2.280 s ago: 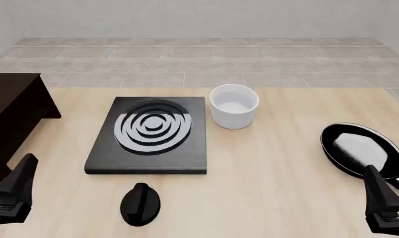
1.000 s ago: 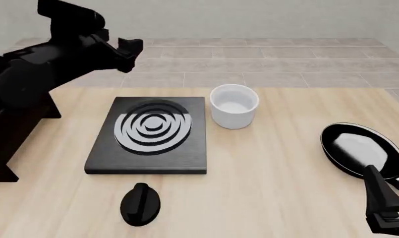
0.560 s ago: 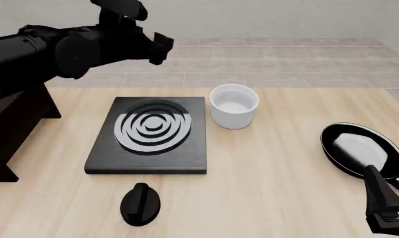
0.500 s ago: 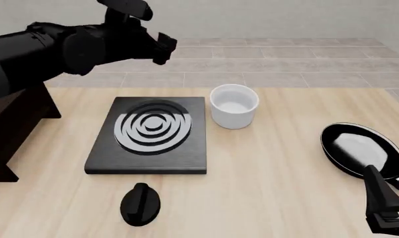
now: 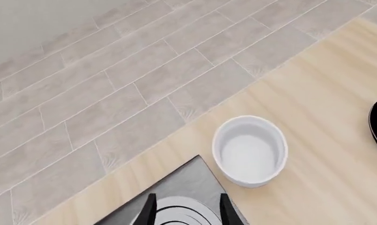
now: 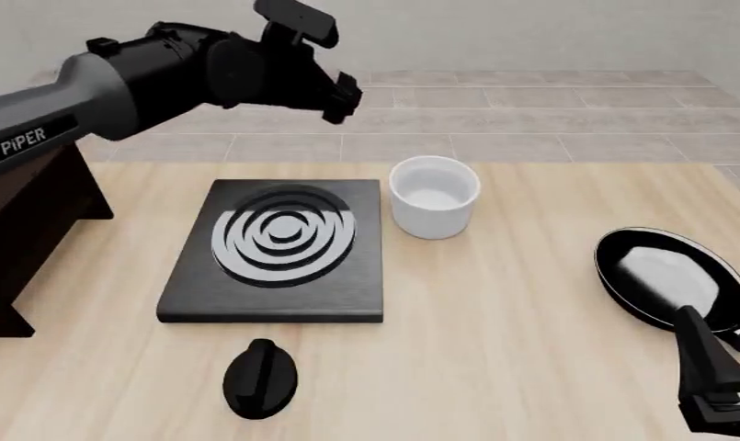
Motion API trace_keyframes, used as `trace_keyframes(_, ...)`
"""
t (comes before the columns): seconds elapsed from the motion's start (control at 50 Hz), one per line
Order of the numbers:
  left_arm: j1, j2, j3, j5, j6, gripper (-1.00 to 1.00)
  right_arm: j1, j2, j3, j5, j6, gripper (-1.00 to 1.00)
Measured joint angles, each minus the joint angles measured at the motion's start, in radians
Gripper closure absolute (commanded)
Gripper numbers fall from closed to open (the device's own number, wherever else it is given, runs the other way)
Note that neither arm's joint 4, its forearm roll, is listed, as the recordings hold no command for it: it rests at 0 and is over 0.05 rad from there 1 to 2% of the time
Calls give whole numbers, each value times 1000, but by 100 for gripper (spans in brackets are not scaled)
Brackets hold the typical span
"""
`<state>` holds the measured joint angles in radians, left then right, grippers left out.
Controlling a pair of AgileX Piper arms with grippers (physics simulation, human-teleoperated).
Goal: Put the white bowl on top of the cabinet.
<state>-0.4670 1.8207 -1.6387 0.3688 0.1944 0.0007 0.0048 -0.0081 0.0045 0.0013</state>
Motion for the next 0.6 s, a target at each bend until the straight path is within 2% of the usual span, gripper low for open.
trace_keyframes(0.3, 39, 186, -212, 115, 22, -100, 0, 0, 0, 0, 0, -100)
trace_keyframes(0.6, 72, 372, -484, 237, 49, -100, 0, 0, 0, 0, 0, -100)
